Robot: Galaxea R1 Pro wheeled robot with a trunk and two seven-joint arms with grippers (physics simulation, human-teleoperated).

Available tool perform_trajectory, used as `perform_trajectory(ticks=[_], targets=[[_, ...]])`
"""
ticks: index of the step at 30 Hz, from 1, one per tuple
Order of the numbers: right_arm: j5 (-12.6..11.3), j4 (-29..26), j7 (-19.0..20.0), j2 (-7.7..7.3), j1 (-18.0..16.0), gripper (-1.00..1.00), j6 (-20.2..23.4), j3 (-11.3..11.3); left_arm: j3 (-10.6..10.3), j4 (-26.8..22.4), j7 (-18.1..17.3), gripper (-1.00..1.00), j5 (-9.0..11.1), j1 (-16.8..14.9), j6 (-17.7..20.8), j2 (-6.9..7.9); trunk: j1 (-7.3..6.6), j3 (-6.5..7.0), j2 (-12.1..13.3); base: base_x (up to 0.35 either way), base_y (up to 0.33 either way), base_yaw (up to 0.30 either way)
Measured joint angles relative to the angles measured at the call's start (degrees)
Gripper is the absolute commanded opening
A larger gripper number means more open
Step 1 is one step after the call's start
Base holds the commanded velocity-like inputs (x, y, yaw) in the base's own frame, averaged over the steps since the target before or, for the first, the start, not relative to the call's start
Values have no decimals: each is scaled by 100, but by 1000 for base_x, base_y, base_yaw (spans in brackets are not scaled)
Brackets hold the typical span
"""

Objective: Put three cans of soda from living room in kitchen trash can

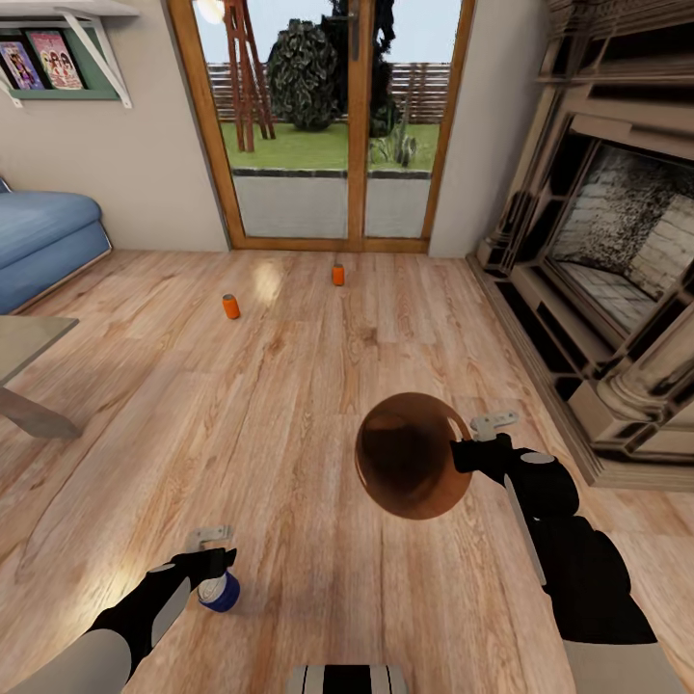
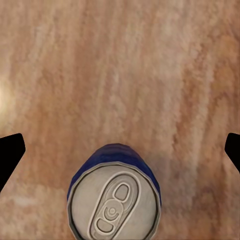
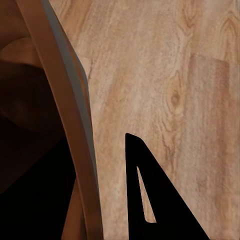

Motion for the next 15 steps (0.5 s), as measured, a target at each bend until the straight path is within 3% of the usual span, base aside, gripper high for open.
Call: perform_trajectory(ticks=[15], targets=[[-1, 0, -6, -3, 0, -100, 1, 1, 0, -3, -8, 100, 2, 0, 32, 2, 3, -22, -1, 0, 0, 0]])
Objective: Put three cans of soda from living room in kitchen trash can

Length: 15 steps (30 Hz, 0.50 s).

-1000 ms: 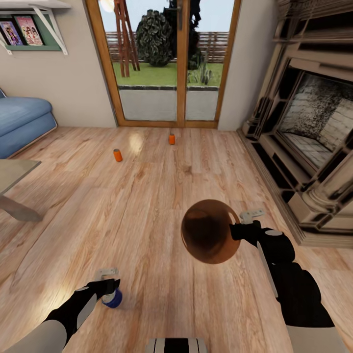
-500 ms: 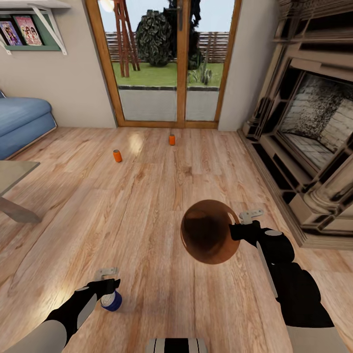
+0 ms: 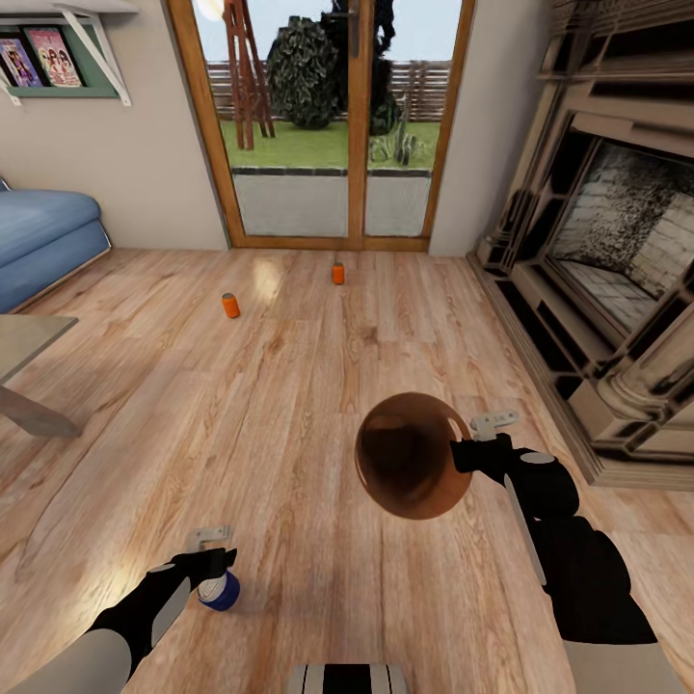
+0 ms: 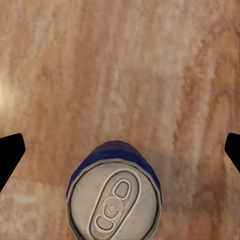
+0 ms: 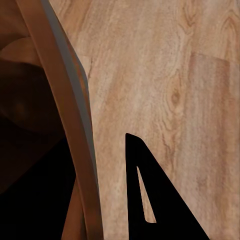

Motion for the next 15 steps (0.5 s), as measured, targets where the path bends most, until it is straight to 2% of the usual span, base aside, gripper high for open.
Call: perform_trajectory(ticks=[10, 15], targets=[[6, 0, -2, 2, 0, -100, 0, 0, 2, 10, -1, 100, -4, -1, 59, 3, 0, 0, 0, 0, 0, 0], [17, 3, -3, 3, 1, -100, 0, 0, 0, 11, -6, 100, -8, 0, 73, 4, 13, -110, -6, 0, 0, 0]])
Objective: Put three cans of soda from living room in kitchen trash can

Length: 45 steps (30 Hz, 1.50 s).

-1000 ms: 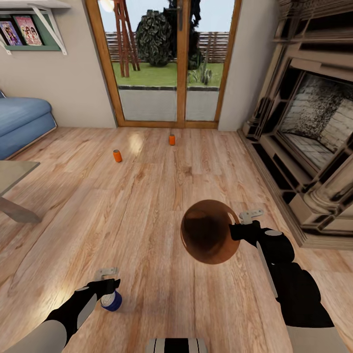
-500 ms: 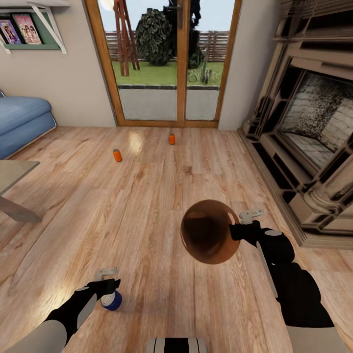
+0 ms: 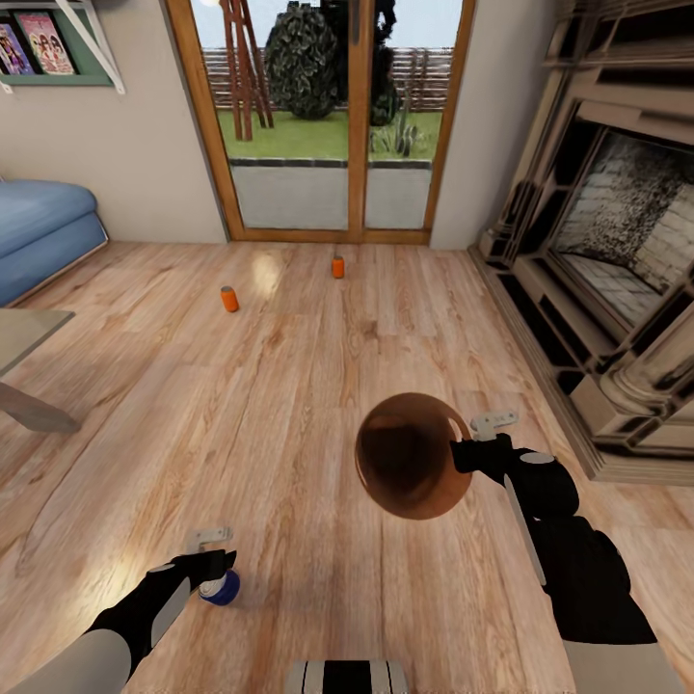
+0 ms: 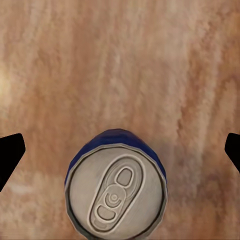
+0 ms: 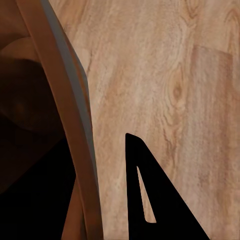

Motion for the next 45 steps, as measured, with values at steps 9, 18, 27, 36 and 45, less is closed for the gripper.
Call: perform_trajectory(ticks=[9, 18, 27, 36, 45], targets=[[-4, -1, -9, 4, 1, -100, 7, 0, 0, 1, -3, 100, -2, -1, 8, 0, 23, -199, -12, 0, 0, 0], [-10, -3, -38, 5, 5, -100, 6, 0, 0, 1, -3, 100, -1, 0, 9, 0, 28, -244, -15, 0, 0, 0], [0, 0, -57, 10, 8, -100, 7, 8, -1, 1, -3, 100, 1, 0, 9, 0, 41, -354, -21, 0, 0, 0], [-12, 4, -60, 13, 8, -100, 5, 9, 0, 1, -4, 100, 6, 0, 9, 0, 48, -421, -26, 0, 0, 0], [-19, 8, -61, 14, 9, -100, 3, 11, -1, 1, -3, 100, 6, 0, 8, 0, 51, -443, -27, 0, 0, 0]])
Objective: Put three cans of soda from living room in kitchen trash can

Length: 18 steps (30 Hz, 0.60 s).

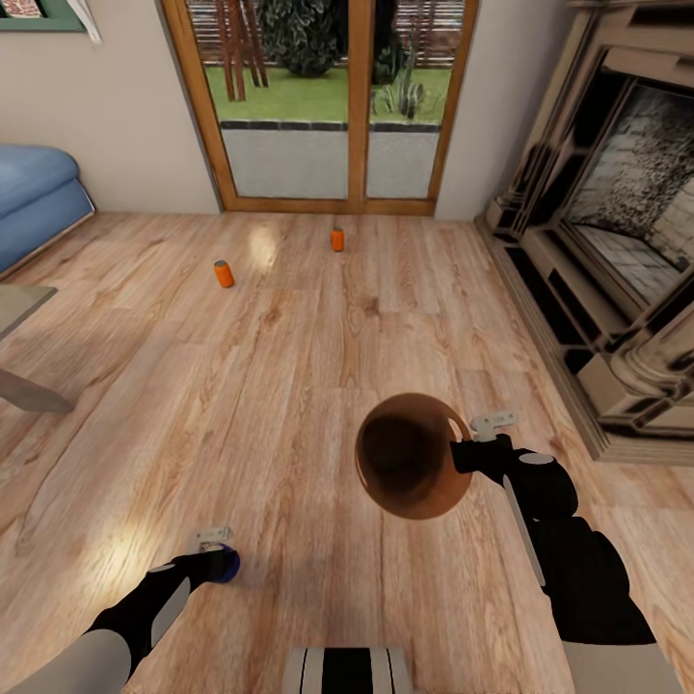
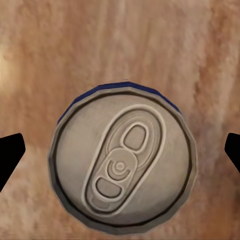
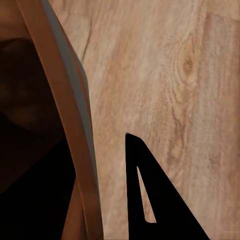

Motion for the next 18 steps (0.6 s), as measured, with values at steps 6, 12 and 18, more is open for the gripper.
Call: perform_trajectory(ticks=[6, 12, 18], targets=[[5, -3, -3, 0, 6, -100, -2, 5, 0, 0, 0, 100, 0, 0, 1, 0, 5, -45, -3, 0, 0, 0], [20, -3, -5, 0, 8, -100, -4, 6, 0, 0, 0, 100, 0, 0, -5, 0, 5, -45, -3, 0, 0, 0], [19, -2, -7, 0, 12, -100, -3, 10, 0, -10, 0, -100, 9, 4, -19, 0, 5, -45, -3, 0, 0, 0]])
